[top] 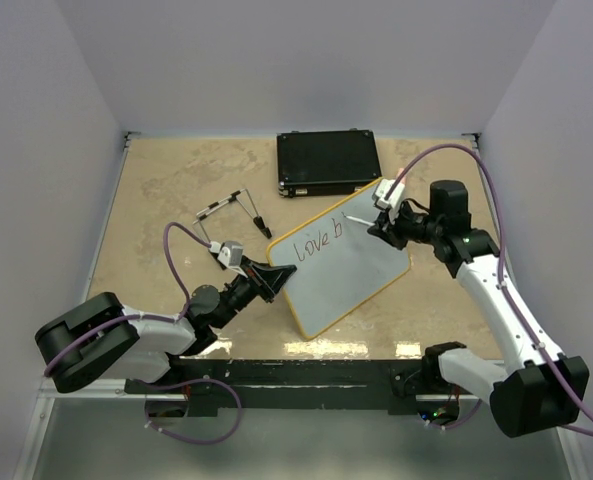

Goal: Write a sentence on the whiteboard

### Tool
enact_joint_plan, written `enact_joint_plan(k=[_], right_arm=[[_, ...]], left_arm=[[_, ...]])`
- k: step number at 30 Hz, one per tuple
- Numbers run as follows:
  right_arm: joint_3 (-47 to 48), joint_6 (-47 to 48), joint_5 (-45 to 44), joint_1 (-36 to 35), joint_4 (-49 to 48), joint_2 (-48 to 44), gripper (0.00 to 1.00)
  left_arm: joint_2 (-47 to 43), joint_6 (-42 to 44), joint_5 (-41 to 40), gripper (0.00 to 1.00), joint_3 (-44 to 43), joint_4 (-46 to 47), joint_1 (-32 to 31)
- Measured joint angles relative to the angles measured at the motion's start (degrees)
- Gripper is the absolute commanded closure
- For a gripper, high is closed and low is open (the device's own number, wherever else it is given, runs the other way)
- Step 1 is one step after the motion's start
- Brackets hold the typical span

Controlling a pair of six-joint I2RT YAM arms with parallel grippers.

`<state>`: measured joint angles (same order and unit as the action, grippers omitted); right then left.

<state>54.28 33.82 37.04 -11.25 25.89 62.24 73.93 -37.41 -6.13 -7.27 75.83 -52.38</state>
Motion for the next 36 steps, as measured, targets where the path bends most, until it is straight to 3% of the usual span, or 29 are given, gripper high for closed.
enact_joint_plan(k=[6, 36], right_arm=[[-1.09, 1.36, 0.33, 0.0, 0.74, -3.74, 1.0], [-1.09, 0.2, -1.03, -1.27, 0.96, 0.31, 1.0]], left_arm=[[0.0, 0.0, 0.0, 1.0, 0.0, -0.02, 0.0], [0.11, -0.35, 0.0, 1.0, 0.0, -0.02, 0.15]])
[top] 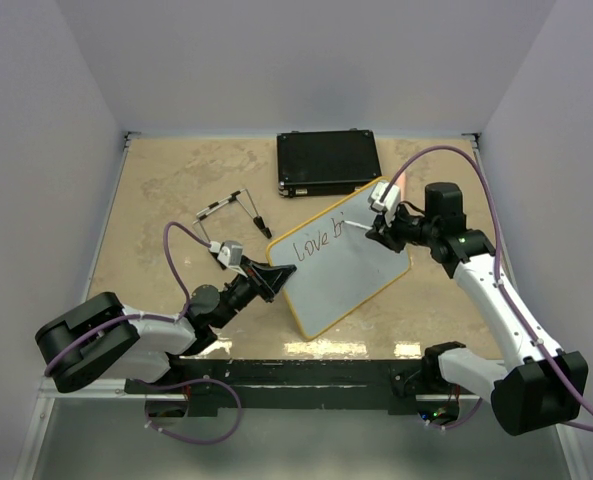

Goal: Write a sentence on the whiteboard

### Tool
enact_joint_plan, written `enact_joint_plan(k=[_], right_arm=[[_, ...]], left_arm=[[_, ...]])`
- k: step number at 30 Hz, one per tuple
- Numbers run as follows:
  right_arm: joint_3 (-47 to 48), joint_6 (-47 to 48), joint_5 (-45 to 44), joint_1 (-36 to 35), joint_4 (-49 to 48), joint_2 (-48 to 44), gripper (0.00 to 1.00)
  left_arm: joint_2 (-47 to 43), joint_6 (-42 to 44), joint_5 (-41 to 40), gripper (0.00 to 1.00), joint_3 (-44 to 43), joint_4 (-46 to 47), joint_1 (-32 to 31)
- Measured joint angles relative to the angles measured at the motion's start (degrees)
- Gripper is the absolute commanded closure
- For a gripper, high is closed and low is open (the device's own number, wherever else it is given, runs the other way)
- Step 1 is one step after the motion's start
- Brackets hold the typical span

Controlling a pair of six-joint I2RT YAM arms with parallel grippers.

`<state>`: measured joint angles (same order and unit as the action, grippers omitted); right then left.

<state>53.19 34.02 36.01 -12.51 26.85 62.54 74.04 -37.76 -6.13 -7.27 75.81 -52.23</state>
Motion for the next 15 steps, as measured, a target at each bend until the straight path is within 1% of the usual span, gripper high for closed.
enact_joint_plan(k=[9, 15], right_arm=[[0.0, -1.64, -2.01, -0.02, -1.6, -0.09, 1.0], [0.0, 0.33, -1.88, -0.02, -0.68, -0.09, 1.0]], left_arm=[[0.0, -0.5, -0.07, 1.0, 0.0, -0.09, 0.07], [0.0, -0.55, -0.07, 1.0, 0.0, -0.09, 0.09]])
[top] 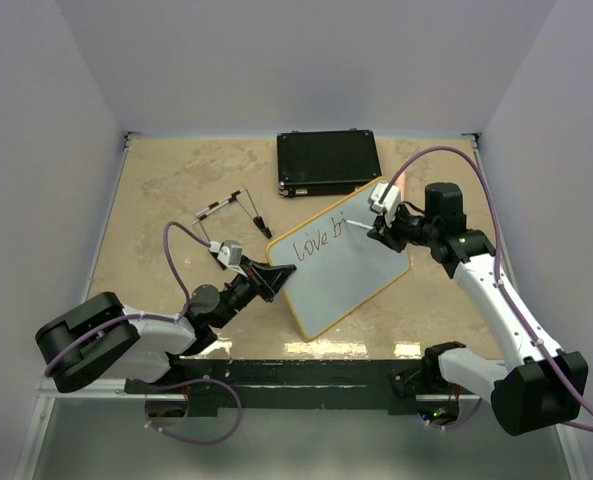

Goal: Write a sentence on the whiteboard

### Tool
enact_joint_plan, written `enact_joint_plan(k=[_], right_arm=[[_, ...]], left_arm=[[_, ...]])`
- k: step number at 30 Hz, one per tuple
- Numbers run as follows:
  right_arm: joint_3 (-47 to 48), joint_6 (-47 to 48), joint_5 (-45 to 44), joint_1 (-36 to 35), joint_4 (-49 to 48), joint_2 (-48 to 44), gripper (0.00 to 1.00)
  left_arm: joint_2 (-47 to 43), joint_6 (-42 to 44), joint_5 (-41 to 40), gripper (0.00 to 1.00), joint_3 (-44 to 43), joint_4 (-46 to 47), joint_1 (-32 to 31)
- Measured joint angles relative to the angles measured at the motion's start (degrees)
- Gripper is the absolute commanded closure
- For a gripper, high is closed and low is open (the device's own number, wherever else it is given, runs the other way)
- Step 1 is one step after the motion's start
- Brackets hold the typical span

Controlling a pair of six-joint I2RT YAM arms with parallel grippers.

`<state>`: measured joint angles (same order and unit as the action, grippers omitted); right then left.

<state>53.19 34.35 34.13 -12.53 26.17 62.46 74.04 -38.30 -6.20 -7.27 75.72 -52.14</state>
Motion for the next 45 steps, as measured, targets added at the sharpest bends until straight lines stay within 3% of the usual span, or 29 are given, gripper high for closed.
enact_joint_plan(k=[15, 45], right_arm=[[0.0, 5.6, 1.33, 0.0, 6.19, 0.28, 1.0], [0.0, 0.35, -2.14, -0.15, 0.66, -3.19, 1.0]], left_arm=[[0.0, 0.37, 0.11, 1.0, 0.0, 0.04, 0.0], [0.0, 0.46, 0.35, 1.0, 0.0, 0.07, 0.0]])
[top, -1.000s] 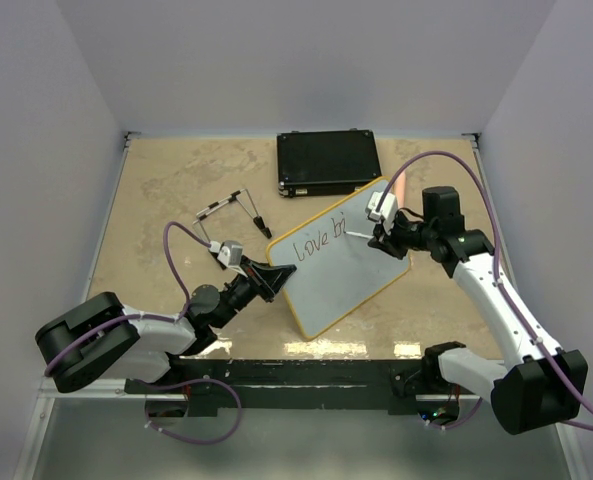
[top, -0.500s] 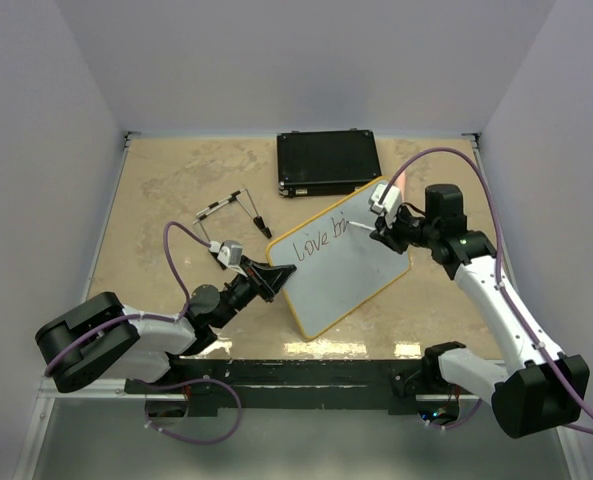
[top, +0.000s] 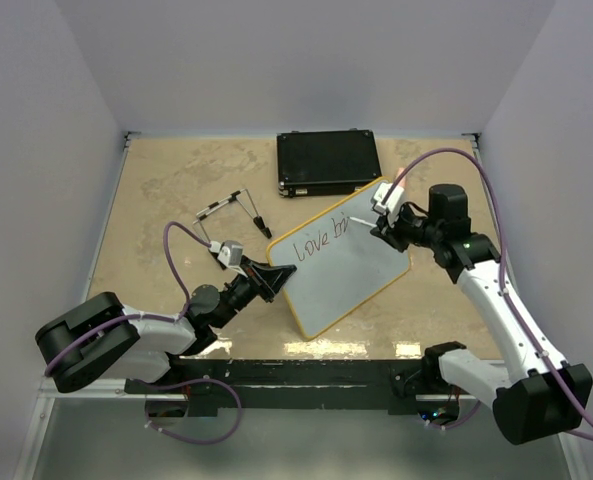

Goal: Write a sentence on the whiteboard

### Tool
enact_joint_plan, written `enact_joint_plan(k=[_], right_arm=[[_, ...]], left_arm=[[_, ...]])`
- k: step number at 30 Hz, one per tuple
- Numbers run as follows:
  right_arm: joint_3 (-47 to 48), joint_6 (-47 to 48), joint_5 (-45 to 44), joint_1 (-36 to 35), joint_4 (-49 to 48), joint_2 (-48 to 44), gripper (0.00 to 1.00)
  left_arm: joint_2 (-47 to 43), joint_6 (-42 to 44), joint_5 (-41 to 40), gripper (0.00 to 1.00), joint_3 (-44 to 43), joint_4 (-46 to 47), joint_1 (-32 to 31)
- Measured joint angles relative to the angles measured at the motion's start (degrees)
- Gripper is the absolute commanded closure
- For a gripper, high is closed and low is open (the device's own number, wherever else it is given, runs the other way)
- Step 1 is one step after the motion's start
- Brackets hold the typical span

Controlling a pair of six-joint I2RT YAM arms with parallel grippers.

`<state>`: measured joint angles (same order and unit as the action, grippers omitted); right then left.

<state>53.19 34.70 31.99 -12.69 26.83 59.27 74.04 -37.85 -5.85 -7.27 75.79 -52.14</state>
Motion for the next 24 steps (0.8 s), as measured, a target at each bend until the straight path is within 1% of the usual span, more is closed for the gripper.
enact_joint_plan(k=[7, 24], right_arm=[[0.04, -0.04, 0.11, 0.0, -0.48, 2.8, 1.0], [0.04, 1.11, 0.11, 0.0, 0.5, 2.97, 1.0]], left_arm=[[0.0, -0.31, -0.22, 1.0, 0.0, -0.11, 0.02], [0.11, -0.52, -0.33, 1.0, 0.0, -0.09, 0.02]])
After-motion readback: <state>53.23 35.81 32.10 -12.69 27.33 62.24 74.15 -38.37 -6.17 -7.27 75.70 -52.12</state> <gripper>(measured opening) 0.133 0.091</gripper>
